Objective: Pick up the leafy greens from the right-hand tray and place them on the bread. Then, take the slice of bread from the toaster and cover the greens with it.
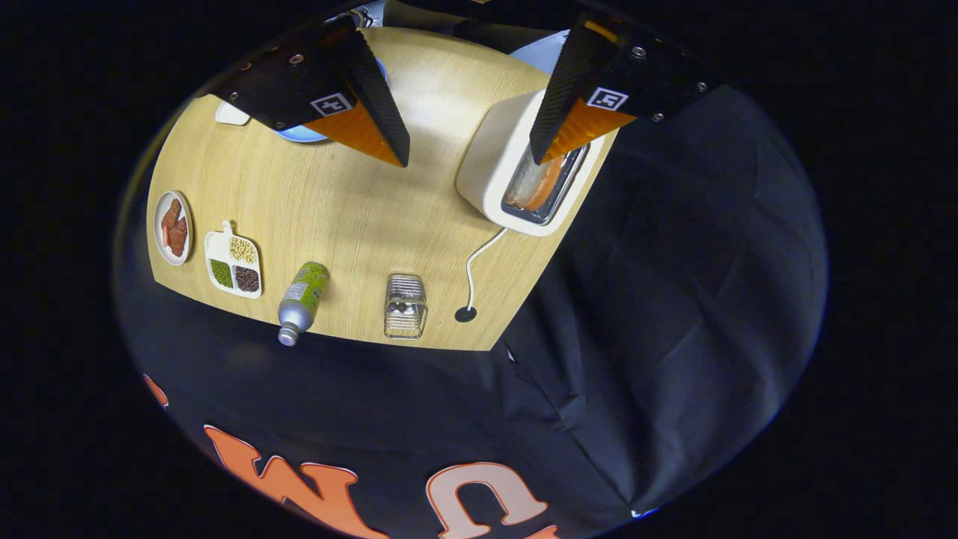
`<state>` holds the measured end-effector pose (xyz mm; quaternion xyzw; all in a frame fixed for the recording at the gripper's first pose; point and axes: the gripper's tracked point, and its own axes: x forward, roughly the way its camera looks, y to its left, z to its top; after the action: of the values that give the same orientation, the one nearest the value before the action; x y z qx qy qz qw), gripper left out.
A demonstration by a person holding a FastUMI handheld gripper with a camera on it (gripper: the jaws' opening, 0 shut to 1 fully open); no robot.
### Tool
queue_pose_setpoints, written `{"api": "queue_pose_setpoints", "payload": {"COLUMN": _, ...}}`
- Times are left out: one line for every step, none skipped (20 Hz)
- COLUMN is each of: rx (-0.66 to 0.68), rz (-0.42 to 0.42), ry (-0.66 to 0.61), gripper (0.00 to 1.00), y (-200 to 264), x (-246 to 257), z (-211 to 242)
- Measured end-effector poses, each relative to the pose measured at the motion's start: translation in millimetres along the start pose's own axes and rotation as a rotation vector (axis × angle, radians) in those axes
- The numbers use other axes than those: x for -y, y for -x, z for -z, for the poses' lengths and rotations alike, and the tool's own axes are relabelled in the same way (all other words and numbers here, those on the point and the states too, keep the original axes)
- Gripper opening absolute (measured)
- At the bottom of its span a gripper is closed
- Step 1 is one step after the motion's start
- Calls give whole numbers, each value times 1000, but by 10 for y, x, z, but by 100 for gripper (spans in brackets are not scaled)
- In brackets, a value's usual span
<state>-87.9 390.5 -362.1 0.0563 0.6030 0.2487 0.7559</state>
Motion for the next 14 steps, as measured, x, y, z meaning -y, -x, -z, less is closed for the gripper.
{"api": "queue_pose_setpoints", "payload": {"rx": -10, "rz": -1, "ry": -1, "gripper": 97, "y": -51, "x": -83, "z": -19}}
{"api": "queue_pose_setpoints", "payload": {"rx": -22, "rz": 0, "ry": 1, "gripper": 97, "y": -107, "x": -159, "z": -23}}
{"api": "queue_pose_setpoints", "payload": {"rx": -37, "rz": 1, "ry": 4, "gripper": 97, "y": -155, "x": -240, "z": -28}}
{"api": "queue_pose_setpoints", "payload": {"rx": -53, "rz": 2, "ry": 6, "gripper": 97, "y": -209, "x": -318, "z": -23}}
{"api": "queue_pose_setpoints", "payload": {"rx": -71, "rz": 2, "ry": 5, "gripper": 97, "y": -255, "x": -393, "z": -9}}
{"api": "queue_pose_setpoints", "payload": {"rx": -89, "rz": 4, "ry": -1, "gripper": 96, "y": -310, "x": -448, "z": 0}}
{"api": "queue_pose_setpoints", "payload": {"rx": -111, "rz": 7, "ry": -4, "gripper": 95, "y": -366, "x": -490, "z": 14}}
{"api": "queue_pose_setpoints", "payload": {"rx": -132, "rz": 13, "ry": -8, "gripper": 94, "y": -432, "x": -531, "z": 27}}
{"api": "queue_pose_setpoints", "payload": {"rx": -148, "rz": 18, "ry": -13, "gripper": 93, "y": -490, "x": -559, "z": 34}}
{"api": "queue_pose_setpoints", "payload": {"rx": -167, "rz": 18, "ry": -18, "gripper": 91, "y": -550, "x": -603, "z": 57}}
{"api": "queue_pose_setpoints", "payload": {"rx": -182, "rz": 13, "ry": -27, "gripper": 89, "y": -616, "x": -653, "z": 67}}
{"api": "queue_pose_setpoints", "payload": {"rx": -203, "rz": 1, "ry": -41, "gripper": 87, "y": -663, "x": -714, "z": 92}}
{"api": "queue_pose_setpoints", "payload": {"rx": -216, "rz": 2, "ry": -47, "gripper": 87, "y": -722, "x": -739, "z": 103}}
{"api": "queue_pose_setpoints", "payload": {"rx": -223, "rz": 17, "ry": -38, "gripper": 86, "y": -781, "x": -725, "z": 98}}
